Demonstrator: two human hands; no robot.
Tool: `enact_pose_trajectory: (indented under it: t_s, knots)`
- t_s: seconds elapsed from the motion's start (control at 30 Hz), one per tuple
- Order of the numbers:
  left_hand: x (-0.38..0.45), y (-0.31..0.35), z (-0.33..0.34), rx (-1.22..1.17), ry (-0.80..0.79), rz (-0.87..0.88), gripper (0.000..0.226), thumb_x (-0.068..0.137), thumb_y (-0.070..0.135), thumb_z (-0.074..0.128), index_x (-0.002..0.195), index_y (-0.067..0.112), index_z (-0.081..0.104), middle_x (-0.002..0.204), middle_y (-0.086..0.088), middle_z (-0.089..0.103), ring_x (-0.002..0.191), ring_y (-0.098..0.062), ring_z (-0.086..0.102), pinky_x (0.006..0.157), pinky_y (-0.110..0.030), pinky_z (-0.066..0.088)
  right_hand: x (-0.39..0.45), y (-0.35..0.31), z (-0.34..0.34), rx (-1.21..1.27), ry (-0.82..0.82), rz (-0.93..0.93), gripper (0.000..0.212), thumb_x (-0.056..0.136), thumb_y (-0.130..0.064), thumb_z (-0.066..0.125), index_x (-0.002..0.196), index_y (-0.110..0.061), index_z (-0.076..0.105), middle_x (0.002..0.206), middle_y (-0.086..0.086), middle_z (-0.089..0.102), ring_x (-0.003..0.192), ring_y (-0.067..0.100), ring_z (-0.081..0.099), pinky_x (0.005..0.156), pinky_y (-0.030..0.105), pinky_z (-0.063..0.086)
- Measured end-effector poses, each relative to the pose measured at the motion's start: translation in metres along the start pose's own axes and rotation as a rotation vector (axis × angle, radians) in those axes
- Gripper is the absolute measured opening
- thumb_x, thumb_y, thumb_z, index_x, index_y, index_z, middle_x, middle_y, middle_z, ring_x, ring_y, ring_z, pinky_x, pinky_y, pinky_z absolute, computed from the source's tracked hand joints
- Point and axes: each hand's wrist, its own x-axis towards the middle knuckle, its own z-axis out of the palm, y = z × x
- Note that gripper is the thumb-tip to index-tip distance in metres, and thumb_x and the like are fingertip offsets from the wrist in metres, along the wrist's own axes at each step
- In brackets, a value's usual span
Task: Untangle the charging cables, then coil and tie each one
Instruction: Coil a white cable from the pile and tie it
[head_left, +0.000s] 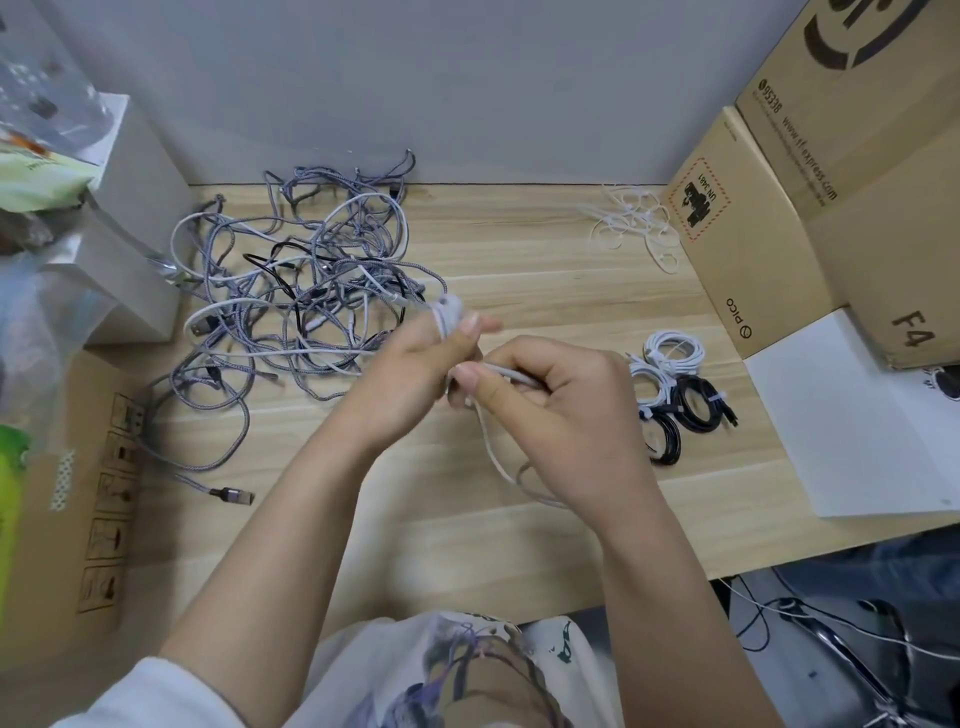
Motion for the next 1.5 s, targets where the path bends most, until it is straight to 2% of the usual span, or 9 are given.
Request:
enact_pose_trajectory:
  t_s: [0.13, 0.3, 0.53, 0.67, 0.87, 1.13, 1.23, 1.33, 1.5]
  knots:
    - [-0.011, 0.0, 0.004, 0.046, -0.082, 0.014, 0.066, 0.092, 0.052, 0.022, 0.057, -0.001, 0.042, 0.041, -0.006, 0.03, 0.039, -0.016, 0.029, 0.039, -0.017, 0.029, 0.0, -0.003, -0.002, 0.107, 0.049, -0.01, 0.017, 0.081, -0.015, 0.069, 0.065, -0.01, 0.068, 0.052, -0.013, 0.063, 0.057, -0.004, 0.059, 0.061, 0.011, 0.042]
    - [-0.013, 0.004, -0.005, -0.178, -0.476, -0.104, 0.075, 0.075, 0.084, 0.028, 0.059, 0.016, 0.056, 0.034, 0.008, 0.028, 0.032, -0.009, 0.021, 0.04, -0.017, 0.025, 0.002, 0.0, -0.003, 0.153, 0.154, 0.021, 0.012, 0.078, -0.026, 0.07, 0.067, -0.028, 0.065, 0.048, 0.006, 0.061, 0.049, 0.027, 0.054, 0.055, 0.032, 0.046]
    - [-0.007, 0.005, -0.007, -0.902, -1.048, -0.077, 0.038, 0.096, 0.039, 0.047, 0.091, 0.005, 0.061, 0.044, 0.006, 0.02, 0.034, -0.005, 0.02, 0.045, -0.019, 0.031, 0.009, 0.002, -0.005, 0.235, 0.169, 0.083, 0.017, 0.081, -0.027, 0.062, 0.065, -0.032, 0.062, 0.056, -0.013, 0.057, 0.057, 0.003, 0.046, 0.056, 0.021, 0.038]
    - [-0.005, 0.015, -0.006, -1.271, -0.922, -0.059, 0.029, 0.096, 0.023, 0.05, 0.1, -0.006, 0.055, 0.052, 0.0, 0.032, 0.039, -0.011, 0.026, 0.053, -0.026, 0.032, 0.009, 0.01, -0.011, 0.18, 0.147, 0.141, 0.025, 0.089, -0.028, 0.055, 0.064, -0.027, 0.057, 0.047, -0.019, 0.047, 0.047, 0.0, 0.034, 0.049, 0.014, 0.027]
    - [0.003, 0.026, -0.016, -1.501, -0.324, -0.082, 0.052, 0.089, 0.015, 0.057, 0.128, -0.012, 0.034, 0.075, -0.011, 0.045, 0.061, -0.021, 0.043, 0.068, -0.03, 0.037, 0.006, 0.017, -0.005, -0.045, -0.166, 0.24, 0.026, 0.088, -0.038, 0.054, 0.066, -0.024, 0.055, 0.047, -0.01, 0.039, 0.051, 0.007, 0.036, 0.054, 0.027, 0.031]
    - [0.01, 0.009, 0.01, -0.839, 0.082, -0.026, 0.016, 0.09, 0.027, 0.045, 0.089, 0.012, 0.049, 0.064, 0.003, 0.046, 0.051, -0.009, 0.045, 0.058, -0.02, 0.045, -0.002, 0.01, -0.004, -0.406, -0.303, 0.19, 0.032, 0.091, -0.034, 0.058, 0.064, -0.017, 0.052, 0.05, -0.001, 0.036, 0.061, 0.023, 0.041, 0.058, 0.035, 0.032]
    - [0.01, 0.005, 0.018, -0.309, 0.098, -0.072, 0.043, 0.096, 0.033, 0.037, 0.063, 0.022, 0.062, 0.05, 0.004, 0.049, 0.047, -0.011, 0.043, 0.054, -0.024, 0.036, -0.003, 0.008, -0.007, -0.436, -0.31, 0.199, 0.031, 0.088, -0.035, 0.061, 0.062, -0.021, 0.053, 0.05, -0.003, 0.036, 0.06, 0.019, 0.04, 0.055, 0.034, 0.03]
    - [0.003, 0.004, 0.018, 0.25, -0.018, -0.093, 0.054, 0.091, 0.052, 0.038, 0.077, 0.006, 0.062, 0.052, -0.002, 0.052, 0.049, -0.013, 0.047, 0.056, -0.027, 0.039, -0.002, 0.007, -0.015, -0.467, -0.273, 0.218, 0.016, 0.082, -0.027, 0.066, 0.066, -0.028, 0.065, 0.053, -0.006, 0.048, 0.063, 0.016, 0.046, 0.058, 0.032, 0.036]
    - [-0.006, 0.008, 0.01, 0.224, -0.299, -0.205, 0.051, 0.087, 0.057, 0.048, 0.055, 0.019, 0.061, 0.039, 0.003, 0.034, 0.039, -0.014, 0.032, 0.043, -0.021, 0.031, -0.002, 0.012, -0.025, -0.431, -0.129, 0.182, 0.027, 0.067, 0.001, 0.057, 0.068, -0.025, 0.064, 0.056, -0.007, 0.051, 0.066, 0.017, 0.047, 0.061, 0.03, 0.036]
